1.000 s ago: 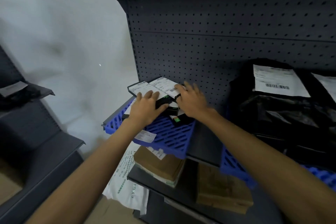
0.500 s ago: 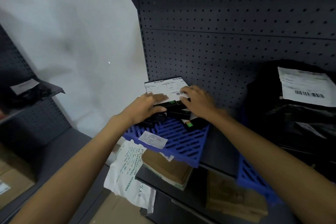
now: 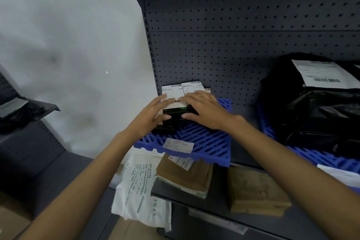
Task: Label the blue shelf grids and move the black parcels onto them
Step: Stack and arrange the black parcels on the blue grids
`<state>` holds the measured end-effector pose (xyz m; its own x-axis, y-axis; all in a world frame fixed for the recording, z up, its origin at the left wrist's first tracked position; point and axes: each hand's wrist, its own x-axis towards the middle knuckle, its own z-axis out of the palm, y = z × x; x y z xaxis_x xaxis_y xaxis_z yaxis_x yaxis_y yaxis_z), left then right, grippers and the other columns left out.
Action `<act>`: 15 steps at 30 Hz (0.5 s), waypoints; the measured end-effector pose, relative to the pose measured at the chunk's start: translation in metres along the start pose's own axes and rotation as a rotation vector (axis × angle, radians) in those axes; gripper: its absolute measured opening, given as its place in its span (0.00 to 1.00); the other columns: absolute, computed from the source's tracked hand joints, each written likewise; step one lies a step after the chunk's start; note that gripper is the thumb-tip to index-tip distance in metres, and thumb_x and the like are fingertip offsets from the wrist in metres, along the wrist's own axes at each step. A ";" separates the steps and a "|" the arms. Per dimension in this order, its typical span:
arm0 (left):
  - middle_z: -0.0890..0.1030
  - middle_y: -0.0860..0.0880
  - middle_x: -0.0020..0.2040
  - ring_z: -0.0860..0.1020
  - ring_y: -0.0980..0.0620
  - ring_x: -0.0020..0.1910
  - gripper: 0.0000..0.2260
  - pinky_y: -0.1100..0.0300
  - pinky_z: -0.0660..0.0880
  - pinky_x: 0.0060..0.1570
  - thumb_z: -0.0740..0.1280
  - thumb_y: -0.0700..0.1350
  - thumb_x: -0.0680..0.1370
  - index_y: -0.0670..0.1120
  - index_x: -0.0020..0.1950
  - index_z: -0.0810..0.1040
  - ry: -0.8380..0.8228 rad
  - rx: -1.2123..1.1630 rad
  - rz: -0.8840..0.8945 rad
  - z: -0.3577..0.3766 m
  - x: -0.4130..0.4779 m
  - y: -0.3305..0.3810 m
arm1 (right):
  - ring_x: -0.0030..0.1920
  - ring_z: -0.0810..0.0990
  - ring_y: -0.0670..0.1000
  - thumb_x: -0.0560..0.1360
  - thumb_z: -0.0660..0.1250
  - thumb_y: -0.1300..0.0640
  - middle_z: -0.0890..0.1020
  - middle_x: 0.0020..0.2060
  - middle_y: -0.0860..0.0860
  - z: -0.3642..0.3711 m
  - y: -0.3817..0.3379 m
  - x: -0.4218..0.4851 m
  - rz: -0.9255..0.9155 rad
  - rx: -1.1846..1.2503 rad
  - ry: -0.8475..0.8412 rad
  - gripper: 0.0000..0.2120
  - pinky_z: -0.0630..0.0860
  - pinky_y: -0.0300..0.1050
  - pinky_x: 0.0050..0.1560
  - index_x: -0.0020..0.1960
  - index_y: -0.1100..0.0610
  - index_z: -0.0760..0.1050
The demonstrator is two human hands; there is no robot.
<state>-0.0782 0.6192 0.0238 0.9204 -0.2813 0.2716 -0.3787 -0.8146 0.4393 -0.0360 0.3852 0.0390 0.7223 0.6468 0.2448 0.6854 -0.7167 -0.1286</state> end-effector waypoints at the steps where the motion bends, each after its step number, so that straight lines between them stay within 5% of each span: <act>1: 0.60 0.50 0.78 0.61 0.52 0.76 0.27 0.60 0.59 0.72 0.67 0.49 0.79 0.54 0.77 0.62 0.003 -0.016 -0.029 -0.001 -0.003 -0.007 | 0.77 0.54 0.54 0.78 0.61 0.37 0.60 0.77 0.48 0.002 -0.003 0.001 -0.034 -0.029 -0.050 0.33 0.51 0.54 0.74 0.78 0.46 0.55; 6: 0.74 0.49 0.70 0.75 0.46 0.65 0.43 0.57 0.72 0.62 0.76 0.50 0.71 0.59 0.79 0.53 -0.112 -0.013 -0.148 0.000 -0.014 -0.031 | 0.76 0.56 0.54 0.72 0.74 0.48 0.60 0.77 0.50 0.012 -0.017 0.009 -0.094 -0.217 -0.068 0.45 0.51 0.52 0.75 0.80 0.49 0.51; 12: 0.74 0.45 0.70 0.75 0.43 0.66 0.42 0.48 0.72 0.66 0.76 0.43 0.71 0.52 0.79 0.56 -0.056 -0.137 -0.164 0.013 -0.018 -0.040 | 0.75 0.61 0.55 0.72 0.75 0.51 0.63 0.76 0.50 0.017 -0.026 0.013 -0.097 -0.235 -0.021 0.43 0.56 0.51 0.73 0.79 0.49 0.54; 15: 0.74 0.46 0.70 0.74 0.45 0.67 0.41 0.58 0.72 0.66 0.75 0.39 0.72 0.51 0.79 0.56 -0.009 -0.257 -0.138 0.018 -0.020 -0.047 | 0.74 0.62 0.56 0.72 0.74 0.49 0.63 0.76 0.50 0.018 -0.031 0.018 -0.080 -0.218 -0.035 0.42 0.57 0.52 0.73 0.79 0.48 0.55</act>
<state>-0.0776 0.6537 -0.0182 0.9653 -0.1822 0.1872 -0.2612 -0.6909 0.6742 -0.0424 0.4236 0.0306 0.6716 0.7098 0.2124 0.7072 -0.6996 0.1018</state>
